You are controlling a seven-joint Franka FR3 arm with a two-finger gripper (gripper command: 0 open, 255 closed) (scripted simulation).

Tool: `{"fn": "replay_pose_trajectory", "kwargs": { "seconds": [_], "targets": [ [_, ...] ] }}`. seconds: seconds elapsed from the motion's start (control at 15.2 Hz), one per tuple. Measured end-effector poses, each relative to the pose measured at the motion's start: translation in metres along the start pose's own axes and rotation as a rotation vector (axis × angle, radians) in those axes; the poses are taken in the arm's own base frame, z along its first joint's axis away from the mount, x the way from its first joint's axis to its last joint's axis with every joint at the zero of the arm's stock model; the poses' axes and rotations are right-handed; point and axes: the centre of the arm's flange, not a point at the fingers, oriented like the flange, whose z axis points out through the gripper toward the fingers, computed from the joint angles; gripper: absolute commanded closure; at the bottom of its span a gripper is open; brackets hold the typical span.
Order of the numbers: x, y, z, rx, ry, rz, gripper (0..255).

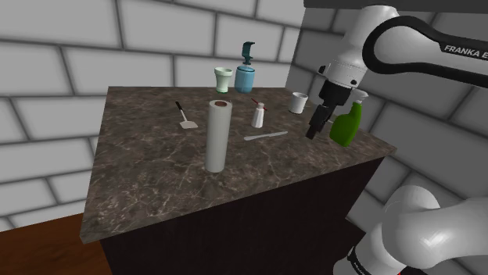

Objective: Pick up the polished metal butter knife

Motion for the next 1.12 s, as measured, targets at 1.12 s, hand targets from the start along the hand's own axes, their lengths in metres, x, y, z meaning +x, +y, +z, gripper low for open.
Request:
{"fn": "replay_pose_trajectory", "kwargs": {
  "seconds": [1.12],
  "targets": [
    [0.153, 0.104, 0.070, -0.006, -0.109, -0.925, 0]
  ]
}}
